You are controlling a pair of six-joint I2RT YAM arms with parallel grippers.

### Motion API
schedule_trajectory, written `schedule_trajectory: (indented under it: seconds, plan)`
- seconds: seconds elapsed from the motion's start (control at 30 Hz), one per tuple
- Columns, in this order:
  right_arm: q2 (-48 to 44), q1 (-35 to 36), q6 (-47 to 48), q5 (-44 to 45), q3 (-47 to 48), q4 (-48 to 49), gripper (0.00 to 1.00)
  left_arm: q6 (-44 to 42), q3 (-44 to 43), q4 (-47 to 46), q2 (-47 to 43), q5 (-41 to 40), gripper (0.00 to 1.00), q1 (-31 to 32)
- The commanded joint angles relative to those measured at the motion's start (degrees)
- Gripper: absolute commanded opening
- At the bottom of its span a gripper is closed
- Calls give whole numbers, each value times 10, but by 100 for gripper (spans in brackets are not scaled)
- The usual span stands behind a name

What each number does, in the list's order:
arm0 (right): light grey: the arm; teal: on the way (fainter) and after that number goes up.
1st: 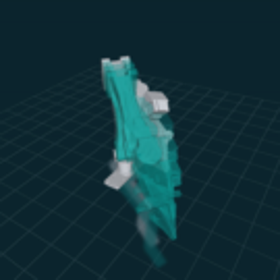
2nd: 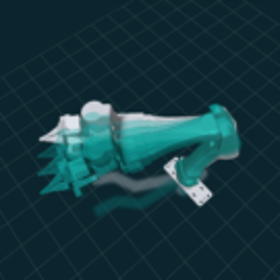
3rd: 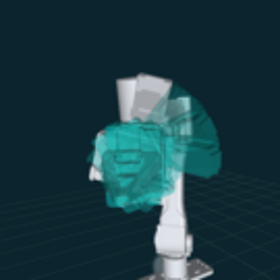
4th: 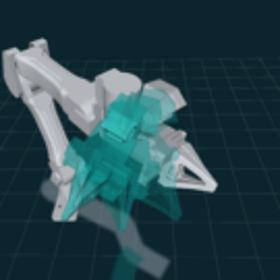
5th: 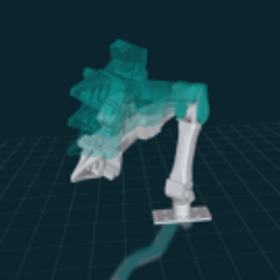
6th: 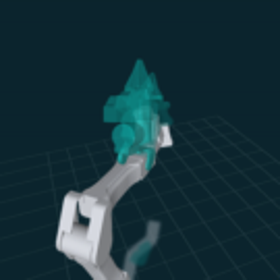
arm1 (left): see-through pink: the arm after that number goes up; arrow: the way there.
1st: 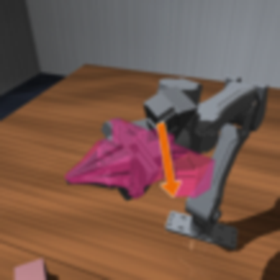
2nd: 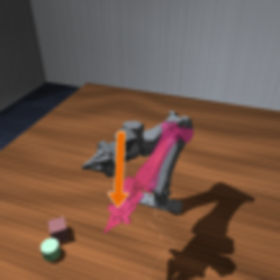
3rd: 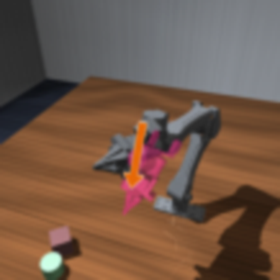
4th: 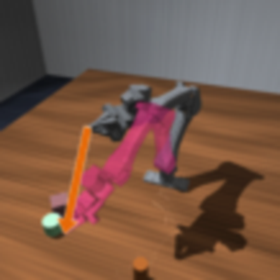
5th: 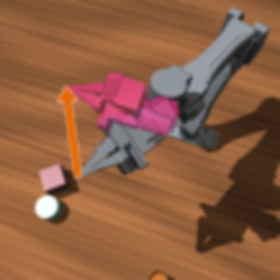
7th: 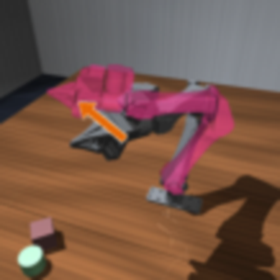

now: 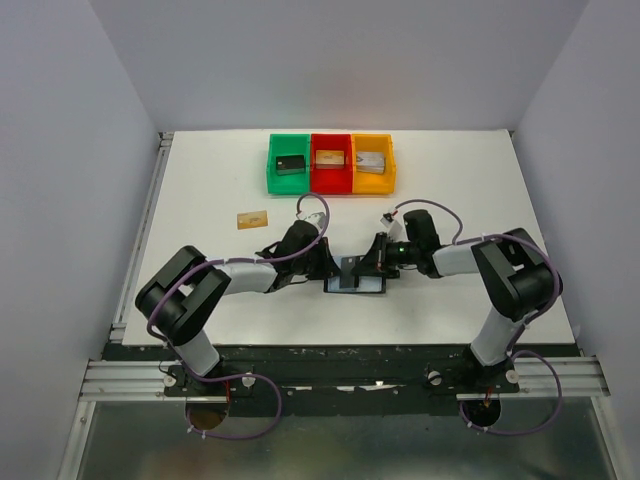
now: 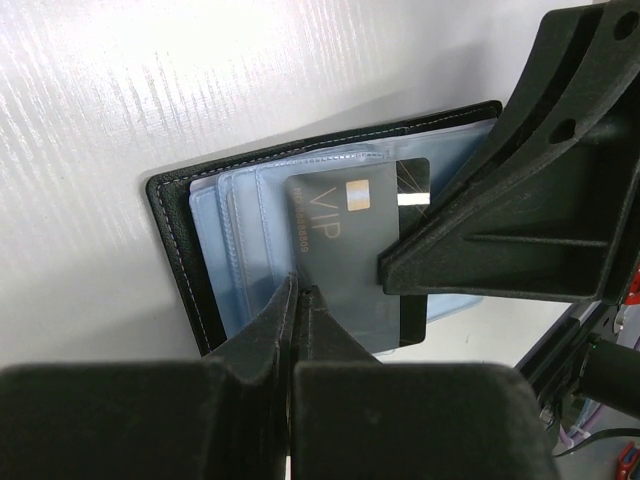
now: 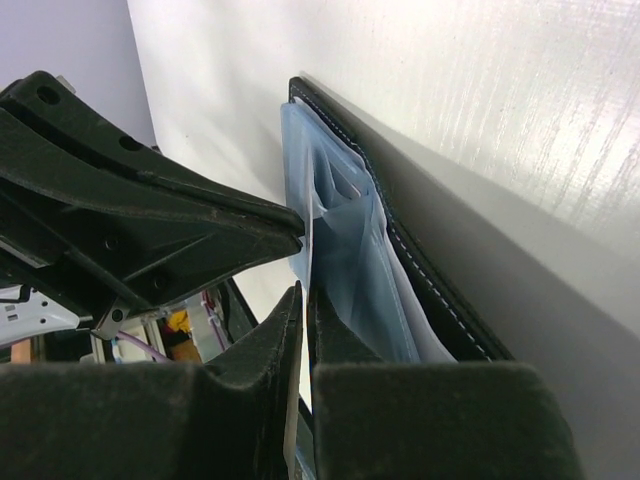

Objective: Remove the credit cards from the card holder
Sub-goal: Remove the credit card from the card holder.

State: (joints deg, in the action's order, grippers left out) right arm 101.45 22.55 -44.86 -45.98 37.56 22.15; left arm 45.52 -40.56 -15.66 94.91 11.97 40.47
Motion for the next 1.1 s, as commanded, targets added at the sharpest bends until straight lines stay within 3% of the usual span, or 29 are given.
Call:
schedule_trajectory:
  seconds: [0.0, 1.07]
  plan:
    - [-24, 3, 23, -1, 12, -31, 13, -4, 14, 42, -7, -29, 2, 4]
    - [-79, -3, 78, 37, 17, -138, 6, -7, 14, 63, -14, -47, 0, 2]
